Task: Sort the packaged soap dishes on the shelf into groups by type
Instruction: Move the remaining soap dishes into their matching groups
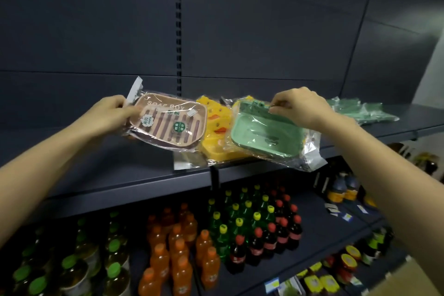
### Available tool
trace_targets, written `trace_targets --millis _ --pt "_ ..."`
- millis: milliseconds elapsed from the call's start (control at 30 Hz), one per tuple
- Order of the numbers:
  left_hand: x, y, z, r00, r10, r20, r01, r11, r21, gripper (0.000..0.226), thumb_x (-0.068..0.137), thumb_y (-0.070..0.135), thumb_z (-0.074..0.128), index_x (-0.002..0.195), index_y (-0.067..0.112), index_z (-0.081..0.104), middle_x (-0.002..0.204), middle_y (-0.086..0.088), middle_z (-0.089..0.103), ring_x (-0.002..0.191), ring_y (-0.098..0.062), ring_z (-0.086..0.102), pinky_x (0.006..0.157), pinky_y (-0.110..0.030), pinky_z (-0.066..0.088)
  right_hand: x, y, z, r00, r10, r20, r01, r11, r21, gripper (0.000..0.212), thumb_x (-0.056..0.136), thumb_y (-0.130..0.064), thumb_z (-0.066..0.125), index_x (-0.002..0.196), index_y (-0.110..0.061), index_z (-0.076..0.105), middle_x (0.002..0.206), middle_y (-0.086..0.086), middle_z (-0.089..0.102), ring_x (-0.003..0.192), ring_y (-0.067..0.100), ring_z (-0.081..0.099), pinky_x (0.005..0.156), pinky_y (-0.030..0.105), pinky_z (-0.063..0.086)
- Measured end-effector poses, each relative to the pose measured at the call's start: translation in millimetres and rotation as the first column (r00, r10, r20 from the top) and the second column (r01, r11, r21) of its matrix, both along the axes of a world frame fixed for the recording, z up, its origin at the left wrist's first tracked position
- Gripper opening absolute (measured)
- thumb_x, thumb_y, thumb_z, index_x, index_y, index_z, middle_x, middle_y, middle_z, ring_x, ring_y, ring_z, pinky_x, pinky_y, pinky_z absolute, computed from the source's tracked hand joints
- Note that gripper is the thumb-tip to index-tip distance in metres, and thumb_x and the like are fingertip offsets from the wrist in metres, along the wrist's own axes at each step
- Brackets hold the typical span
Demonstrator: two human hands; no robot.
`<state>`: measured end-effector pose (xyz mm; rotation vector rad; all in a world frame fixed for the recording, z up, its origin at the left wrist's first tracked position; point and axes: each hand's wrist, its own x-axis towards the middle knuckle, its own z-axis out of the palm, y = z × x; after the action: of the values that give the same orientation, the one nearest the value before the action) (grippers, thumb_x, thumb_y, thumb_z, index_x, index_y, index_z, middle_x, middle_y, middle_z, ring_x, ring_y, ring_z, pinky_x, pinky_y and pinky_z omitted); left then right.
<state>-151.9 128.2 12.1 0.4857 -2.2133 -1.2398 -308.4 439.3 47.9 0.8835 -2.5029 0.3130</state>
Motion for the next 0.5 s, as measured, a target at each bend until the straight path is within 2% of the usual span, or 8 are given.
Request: trace_targets --millis 67,133,200,267,333,500 --pt "-19 18 3 1.0 -0.015 0.002 0.015 1.0 0.011 0.036 0.079 0.028 0.065 0.096 -0.003 0.058 0.082 -0.012 0.06 0.063 -0.022 0.053 0.054 -0.024 0.046 -21 19 -4 1.0 -0.013 0.008 0.013 1.0 -0.01 0.023 0.092 -0.037 0.055 0.106 -0.024 0.066 0.11 0.002 0.068 0.104 0.029 0.059 0.08 0.035 0.042" --pt "-36 37 8 1.0 -0.016 0.017 0.016 1.0 -0.003 0.05 0.07 0.036 0.066 0.098 -0.005 0.058 0.087 -0.014 0.06 0.074 -0.022 0.054 0.068 -0.034 0.04 -42 37 -8 1.0 -0.022 0.008 0.022 1.0 -0.017 0.022 0.092 -0.036 0.054 0.106 -0.023 0.066 0.109 0.003 0.068 0.104 0.029 0.06 0.083 0.037 0.045" --pt "-57 56 12 0.999 -0.034 0.017 0.034 0.999 0.004 0.057 0.067 0.038 0.066 0.1 -0.007 0.056 0.087 -0.015 0.057 0.076 -0.024 0.051 0.066 -0.034 0.038 -65 56 -10 1.0 -0.022 0.012 0.022 1.0 -0.02 0.022 0.092 -0.035 0.055 0.105 -0.022 0.067 0.106 0.004 0.069 0.102 0.029 0.061 0.083 0.038 0.047" --pt "-81 76 16 0.998 -0.069 0.014 0.069 0.998 0.004 0.039 0.077 0.028 0.066 0.093 -0.007 0.057 0.085 -0.015 0.056 0.071 -0.024 0.051 0.057 -0.028 0.039 -91 73 -10 1.0 -0.022 0.018 0.022 1.0 -0.022 0.021 0.091 -0.035 0.056 0.104 -0.022 0.067 0.105 0.004 0.069 0.1 0.03 0.061 0.084 0.038 0.049" --pt "-107 96 18 0.996 -0.088 0.02 0.089 0.995 -0.037 0.02 0.086 0.021 0.059 0.084 0.001 0.057 0.083 -0.011 0.057 0.063 -0.022 0.05 0.051 -0.026 0.042 -118 91 -10 0.999 -0.033 0.007 0.033 0.999 -0.024 0.02 0.091 -0.035 0.056 0.103 -0.024 0.067 0.104 0.003 0.069 0.1 0.031 0.061 0.083 0.038 0.047" --pt "-168 145 24 0.991 -0.128 0.036 0.13 0.989 -0.067 0.026 0.089 0.024 0.054 0.094 -0.001 0.06 0.095 -0.013 0.065 0.073 -0.023 0.058 0.059 -0.029 0.04 -180 144 2 0.996 -0.09 0.011 0.089 0.996 0.019 0.022 0.092 -0.039 0.054 0.105 -0.027 0.066 0.106 0.0 0.067 0.102 0.029 0.06 0.083 0.038 0.047"
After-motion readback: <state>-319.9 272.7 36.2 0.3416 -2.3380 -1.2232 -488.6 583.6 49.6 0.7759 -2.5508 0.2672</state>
